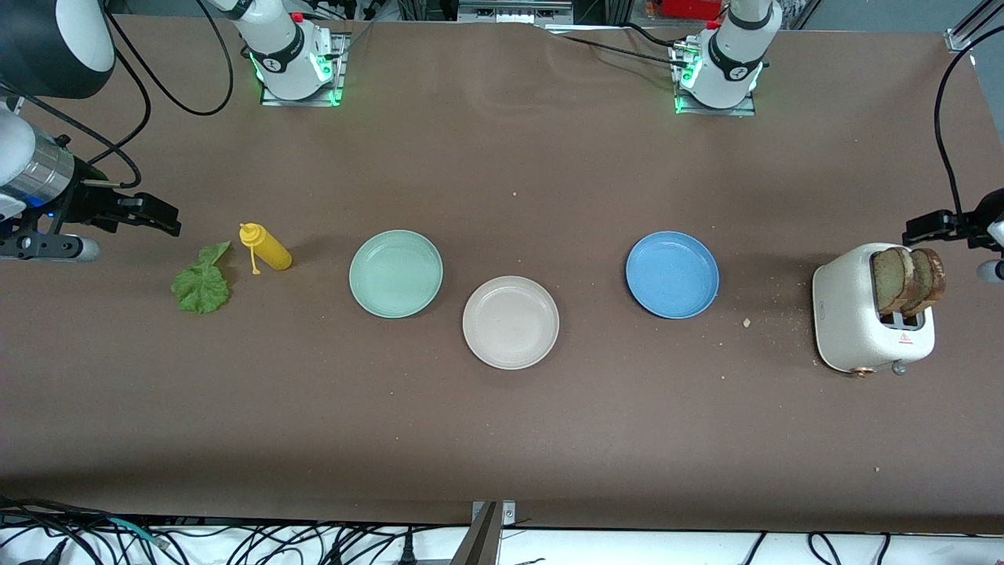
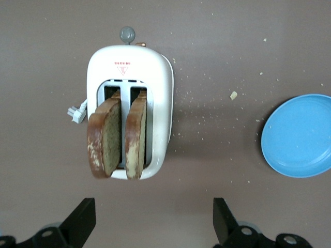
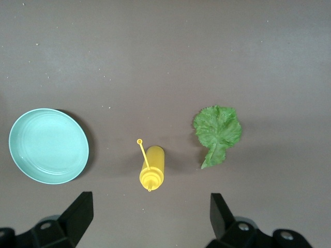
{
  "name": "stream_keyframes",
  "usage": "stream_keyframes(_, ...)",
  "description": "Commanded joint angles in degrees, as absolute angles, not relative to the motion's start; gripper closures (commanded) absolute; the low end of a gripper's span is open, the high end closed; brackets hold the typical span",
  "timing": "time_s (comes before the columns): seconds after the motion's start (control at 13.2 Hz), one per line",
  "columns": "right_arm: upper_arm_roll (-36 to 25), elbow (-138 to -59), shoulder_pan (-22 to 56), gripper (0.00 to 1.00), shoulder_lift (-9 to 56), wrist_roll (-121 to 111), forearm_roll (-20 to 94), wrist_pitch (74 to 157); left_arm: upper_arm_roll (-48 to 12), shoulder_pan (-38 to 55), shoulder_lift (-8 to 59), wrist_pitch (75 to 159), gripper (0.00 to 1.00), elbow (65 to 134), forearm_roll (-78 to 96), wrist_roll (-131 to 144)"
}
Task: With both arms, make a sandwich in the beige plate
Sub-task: 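Reach the left gripper down to the bread slice in the toaster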
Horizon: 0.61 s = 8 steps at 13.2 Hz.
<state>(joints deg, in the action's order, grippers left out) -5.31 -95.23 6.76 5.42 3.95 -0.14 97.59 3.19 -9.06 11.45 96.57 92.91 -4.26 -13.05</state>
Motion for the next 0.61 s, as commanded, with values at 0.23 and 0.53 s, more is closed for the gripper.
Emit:
stream_keyframes(0.23,-5.19,-96.24,6.33,0.00,4.48,2.99,0.88,97.91,2.64,-11.42,15.20,102.73,0.00,94.03,-0.53,-14.50)
stream_keyframes(0.53,-5.19,-96.24,6.33,0.00,4.57,2.99,0.88,97.91,2.64,-11.60,15.21,109.15,0.00,99.58,-0.96,-14.50)
